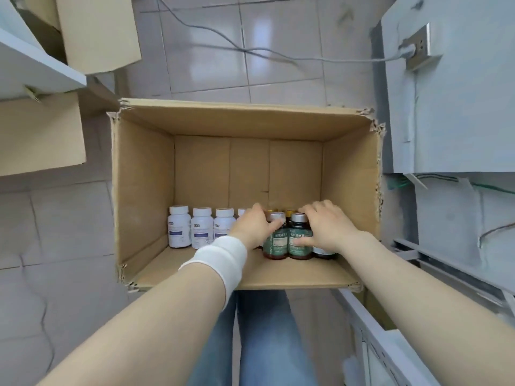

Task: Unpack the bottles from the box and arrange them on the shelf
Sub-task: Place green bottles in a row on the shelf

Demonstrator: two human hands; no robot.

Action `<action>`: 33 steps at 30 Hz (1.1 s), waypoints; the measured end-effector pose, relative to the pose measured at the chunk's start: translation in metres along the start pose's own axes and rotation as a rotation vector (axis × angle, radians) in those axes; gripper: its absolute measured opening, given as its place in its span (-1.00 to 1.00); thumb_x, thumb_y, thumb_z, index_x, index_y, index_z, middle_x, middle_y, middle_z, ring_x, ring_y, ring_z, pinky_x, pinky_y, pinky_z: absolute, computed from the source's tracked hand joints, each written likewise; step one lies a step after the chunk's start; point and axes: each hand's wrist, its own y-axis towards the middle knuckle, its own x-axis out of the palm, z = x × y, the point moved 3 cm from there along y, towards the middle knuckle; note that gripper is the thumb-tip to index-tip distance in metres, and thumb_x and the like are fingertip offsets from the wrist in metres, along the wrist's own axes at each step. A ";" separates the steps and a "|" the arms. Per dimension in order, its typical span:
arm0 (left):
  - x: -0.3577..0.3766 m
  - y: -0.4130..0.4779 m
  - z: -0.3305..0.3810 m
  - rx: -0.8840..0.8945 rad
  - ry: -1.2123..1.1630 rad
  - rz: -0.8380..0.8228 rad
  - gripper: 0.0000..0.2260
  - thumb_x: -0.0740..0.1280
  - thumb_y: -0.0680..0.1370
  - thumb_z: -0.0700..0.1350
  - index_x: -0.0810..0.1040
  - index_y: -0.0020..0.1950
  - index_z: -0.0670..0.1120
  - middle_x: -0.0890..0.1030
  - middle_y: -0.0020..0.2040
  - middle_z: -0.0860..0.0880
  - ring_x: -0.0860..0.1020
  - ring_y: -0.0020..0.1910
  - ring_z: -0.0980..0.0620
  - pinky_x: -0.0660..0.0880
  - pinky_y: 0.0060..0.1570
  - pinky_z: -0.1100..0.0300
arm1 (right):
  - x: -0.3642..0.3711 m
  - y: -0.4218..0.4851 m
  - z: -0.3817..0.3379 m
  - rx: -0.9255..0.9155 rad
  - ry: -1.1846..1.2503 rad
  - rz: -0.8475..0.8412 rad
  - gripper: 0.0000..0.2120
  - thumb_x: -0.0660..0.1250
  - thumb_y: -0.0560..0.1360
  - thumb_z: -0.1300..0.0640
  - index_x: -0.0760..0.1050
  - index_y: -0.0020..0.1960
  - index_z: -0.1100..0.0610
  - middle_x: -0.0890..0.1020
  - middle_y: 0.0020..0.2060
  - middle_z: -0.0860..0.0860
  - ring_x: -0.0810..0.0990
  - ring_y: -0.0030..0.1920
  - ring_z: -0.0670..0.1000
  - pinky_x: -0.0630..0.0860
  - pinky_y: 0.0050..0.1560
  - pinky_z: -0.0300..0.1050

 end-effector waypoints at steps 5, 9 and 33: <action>0.007 0.011 0.003 0.015 -0.067 0.019 -0.47 0.33 0.48 0.16 0.38 0.30 -0.15 0.46 0.25 -0.14 0.46 0.20 -0.09 0.37 0.07 0.14 | 0.002 0.014 0.007 -0.030 0.167 -0.102 -0.22 0.43 0.30 -0.25 0.26 0.38 0.08 0.47 0.25 0.13 0.33 0.30 0.13 0.31 0.24 -0.03; -0.002 0.003 -0.003 0.027 -0.184 0.035 -0.54 0.34 0.50 0.11 0.40 0.26 -0.15 0.49 0.19 -0.13 0.48 0.15 -0.08 0.37 0.08 0.15 | -0.003 0.009 0.011 -0.015 0.315 -0.072 -0.23 0.51 0.24 -0.18 0.30 0.35 -0.01 0.41 0.24 0.14 0.31 0.32 0.13 0.30 0.28 -0.04; -0.120 -0.325 0.131 0.622 -0.634 -0.223 -0.74 0.19 0.60 0.02 0.36 0.19 -0.11 0.57 -0.07 -0.06 0.61 -0.29 0.12 0.52 -0.48 0.30 | -0.067 -0.341 -0.116 0.031 2.260 0.908 -0.84 0.24 0.48 0.27 0.47 0.04 0.17 0.60 -0.08 0.15 0.57 -0.08 0.07 0.50 0.04 -0.04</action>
